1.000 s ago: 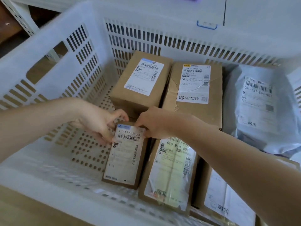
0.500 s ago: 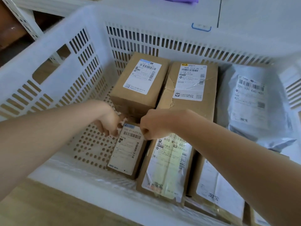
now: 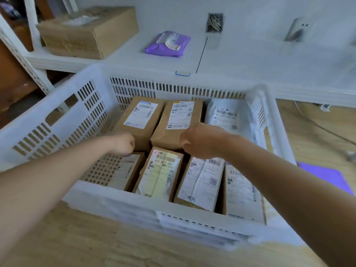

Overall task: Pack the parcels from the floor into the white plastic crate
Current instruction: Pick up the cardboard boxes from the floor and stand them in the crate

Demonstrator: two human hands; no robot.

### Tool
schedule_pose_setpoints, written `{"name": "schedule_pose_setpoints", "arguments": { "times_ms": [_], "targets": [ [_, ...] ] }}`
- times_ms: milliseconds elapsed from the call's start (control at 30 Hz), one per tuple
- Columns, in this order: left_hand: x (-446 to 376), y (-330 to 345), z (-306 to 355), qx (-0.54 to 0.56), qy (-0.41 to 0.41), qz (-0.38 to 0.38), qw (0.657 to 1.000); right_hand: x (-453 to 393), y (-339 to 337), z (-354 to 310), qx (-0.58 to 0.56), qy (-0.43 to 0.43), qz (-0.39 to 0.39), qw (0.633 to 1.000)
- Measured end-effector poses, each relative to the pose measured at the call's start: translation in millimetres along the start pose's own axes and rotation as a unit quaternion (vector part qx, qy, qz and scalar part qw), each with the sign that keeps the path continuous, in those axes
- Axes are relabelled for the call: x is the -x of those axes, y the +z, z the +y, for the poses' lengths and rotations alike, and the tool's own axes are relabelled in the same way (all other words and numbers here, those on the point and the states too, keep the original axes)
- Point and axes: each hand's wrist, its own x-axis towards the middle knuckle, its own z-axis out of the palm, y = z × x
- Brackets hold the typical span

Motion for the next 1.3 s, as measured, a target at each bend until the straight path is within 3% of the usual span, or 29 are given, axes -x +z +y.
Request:
{"name": "schedule_pose_setpoints", "arguments": {
  "times_ms": [167,533,733,1300],
  "targets": [
    [29.3,-31.7,55.2,0.031,0.008,0.151,0.988,60.0,-16.0,39.3,0.036,0.073,0.09,0.993],
    [72.8,-47.9,222.3,0.069,0.064,0.338,0.937,193.8,-12.3,150.6,0.043,0.202,0.19,0.96],
    [87.4,-40.2,322.7,0.085,0.098,0.35,0.928,276.9,6.4,228.9,0.037,0.251,0.181,0.95],
    [84.4,43.7,602.9,0.112,0.158,0.254,0.948,471.7,93.2,411.8,-0.071,0.399,0.131,0.905]
  ]
}}
